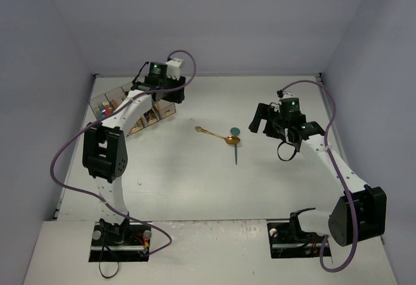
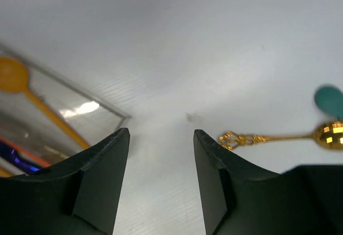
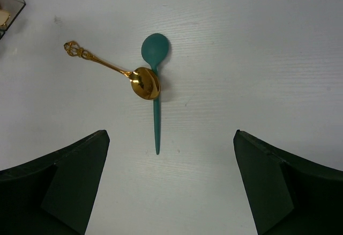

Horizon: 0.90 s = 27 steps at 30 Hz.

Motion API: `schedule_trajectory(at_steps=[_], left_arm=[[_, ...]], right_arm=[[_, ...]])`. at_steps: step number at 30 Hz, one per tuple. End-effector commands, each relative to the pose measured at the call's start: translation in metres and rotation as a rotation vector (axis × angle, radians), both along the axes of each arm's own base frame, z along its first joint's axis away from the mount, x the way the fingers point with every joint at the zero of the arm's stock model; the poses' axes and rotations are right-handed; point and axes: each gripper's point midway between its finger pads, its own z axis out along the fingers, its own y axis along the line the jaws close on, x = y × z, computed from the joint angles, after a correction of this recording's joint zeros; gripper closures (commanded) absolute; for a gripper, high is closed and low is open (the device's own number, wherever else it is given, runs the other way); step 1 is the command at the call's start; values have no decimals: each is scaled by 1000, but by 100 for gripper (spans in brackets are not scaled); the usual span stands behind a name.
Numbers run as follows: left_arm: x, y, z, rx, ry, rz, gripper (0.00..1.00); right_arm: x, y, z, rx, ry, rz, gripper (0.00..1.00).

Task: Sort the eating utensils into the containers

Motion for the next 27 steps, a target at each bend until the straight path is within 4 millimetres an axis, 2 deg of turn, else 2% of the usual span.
schedule_trajectory(at_steps=[1,3,5,8,14,20,27], left_arm=[[-22,-47,17,168,-198,-405,47],[-29,-59,2,201,-185,-477,43],[-33,-71,-4,199,-169,-529,41],[-37,-83,-20,185,-123,-589,31],[-51,-114,-44,181,-79,-742,30],[-64,-127,-68,205,-28,-821,30],[-74,-131,-92,219,34,-843,30]], right_arm=[[-2,1,7,5,-31,47,0],[-5,2,7,13,-26,59,0],[-8,3,8,18,-24,67,0],[-13,3,9,21,-20,75,0],[-25,-2,6,3,2,78,0],[-30,-5,4,-12,12,71,0],[-32,-6,1,-19,26,70,0]])
